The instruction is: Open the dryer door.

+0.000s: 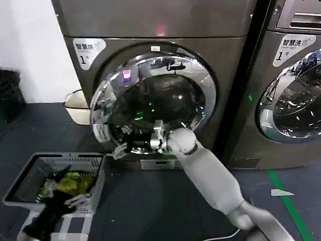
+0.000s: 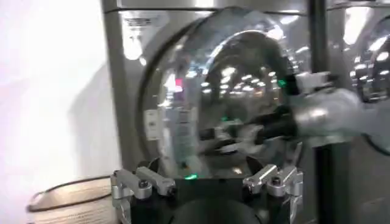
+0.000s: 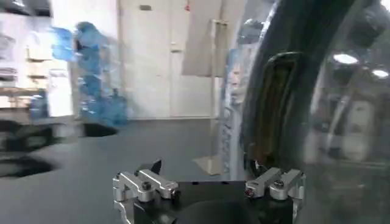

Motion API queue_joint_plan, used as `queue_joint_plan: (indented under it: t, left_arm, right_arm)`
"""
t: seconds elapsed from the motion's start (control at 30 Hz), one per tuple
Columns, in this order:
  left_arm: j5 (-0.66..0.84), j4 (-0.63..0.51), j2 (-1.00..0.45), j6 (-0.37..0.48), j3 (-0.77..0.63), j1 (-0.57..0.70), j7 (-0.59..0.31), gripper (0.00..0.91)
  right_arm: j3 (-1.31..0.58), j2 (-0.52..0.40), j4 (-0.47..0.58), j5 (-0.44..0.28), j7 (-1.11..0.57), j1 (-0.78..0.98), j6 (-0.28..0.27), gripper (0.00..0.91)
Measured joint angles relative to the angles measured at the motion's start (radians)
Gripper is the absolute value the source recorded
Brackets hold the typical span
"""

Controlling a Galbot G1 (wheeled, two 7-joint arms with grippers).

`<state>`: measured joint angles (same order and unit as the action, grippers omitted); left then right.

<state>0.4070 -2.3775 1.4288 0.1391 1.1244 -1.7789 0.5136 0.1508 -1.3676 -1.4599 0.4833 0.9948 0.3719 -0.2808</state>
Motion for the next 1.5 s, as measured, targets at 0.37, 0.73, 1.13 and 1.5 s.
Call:
queue_joint_plan:
  t: [0.37, 0.73, 1.13, 1.5]
  left_arm:
    - [0.046, 0.056, -0.080, 0.122, 0.061, 0.083, -0.027, 0.907]
    - [0.103, 0.115, -0.195, 0.113, 0.023, 0.152, -0.031, 0.907]
    - [0.263, 0.144, -0.330, 0.088, -0.083, 0.229, -0.040, 0.907]
    - [0.348, 0.205, -0.464, 0.030, -0.260, 0.336, -0.071, 0.907]
  right_arm:
    - [-0.026, 0.072, -0.103, 0.009, 0.115, 0.053, 0.024, 0.907]
    - [-0.075, 0.165, -0.170, 0.028, 0.290, 0.114, 0.084, 0.907]
    - [-0.118, 0.263, -0.200, 0.052, 0.425, 0.173, 0.177, 0.907]
    - [-0.153, 0.322, -0.185, 0.099, 0.466, 0.191, 0.197, 0.907]
